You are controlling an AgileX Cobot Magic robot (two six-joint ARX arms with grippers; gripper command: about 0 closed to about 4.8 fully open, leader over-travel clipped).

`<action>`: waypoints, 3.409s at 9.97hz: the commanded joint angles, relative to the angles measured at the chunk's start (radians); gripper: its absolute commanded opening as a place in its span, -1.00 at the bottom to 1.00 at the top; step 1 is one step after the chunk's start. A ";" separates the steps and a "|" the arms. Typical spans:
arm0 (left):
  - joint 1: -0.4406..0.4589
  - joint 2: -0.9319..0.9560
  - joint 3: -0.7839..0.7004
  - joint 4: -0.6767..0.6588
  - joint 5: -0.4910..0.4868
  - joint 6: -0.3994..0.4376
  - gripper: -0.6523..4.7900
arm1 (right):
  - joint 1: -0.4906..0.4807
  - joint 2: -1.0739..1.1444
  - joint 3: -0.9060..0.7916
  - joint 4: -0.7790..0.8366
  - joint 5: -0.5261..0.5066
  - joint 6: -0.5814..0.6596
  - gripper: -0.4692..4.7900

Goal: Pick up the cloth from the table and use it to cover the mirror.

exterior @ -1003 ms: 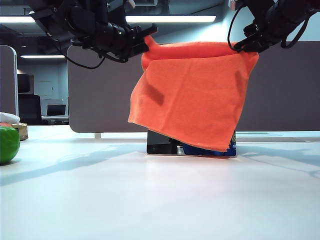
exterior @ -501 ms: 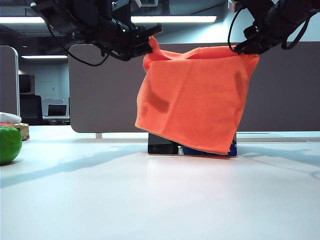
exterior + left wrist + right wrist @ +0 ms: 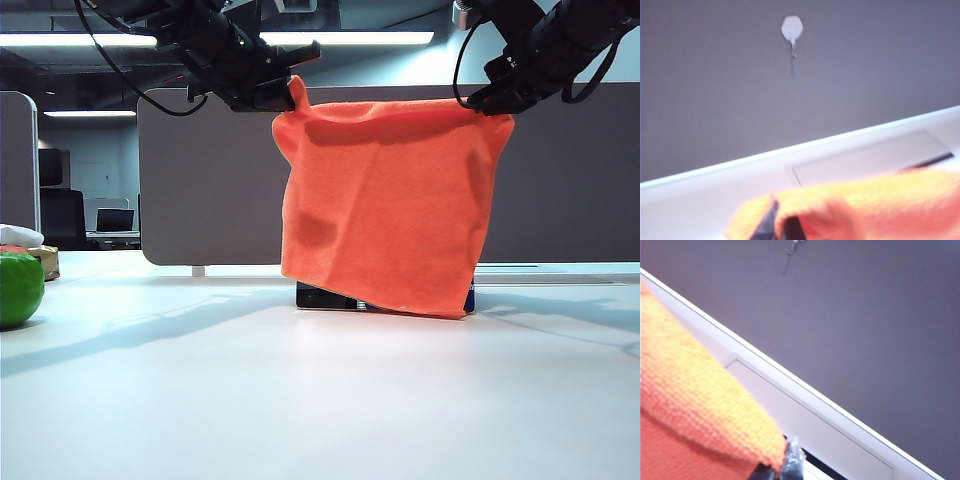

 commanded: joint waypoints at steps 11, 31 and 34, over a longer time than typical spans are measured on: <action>0.061 0.117 0.016 0.149 -0.093 -0.045 -0.78 | -0.024 0.083 0.017 0.234 0.082 -0.002 -0.84; 0.060 0.117 0.016 0.116 -0.024 -0.051 0.74 | 0.030 -0.019 0.017 0.082 0.072 0.045 -0.19; 0.060 0.117 0.016 0.117 -0.024 -0.053 0.74 | 0.029 -0.082 0.017 -0.102 -0.019 0.066 0.23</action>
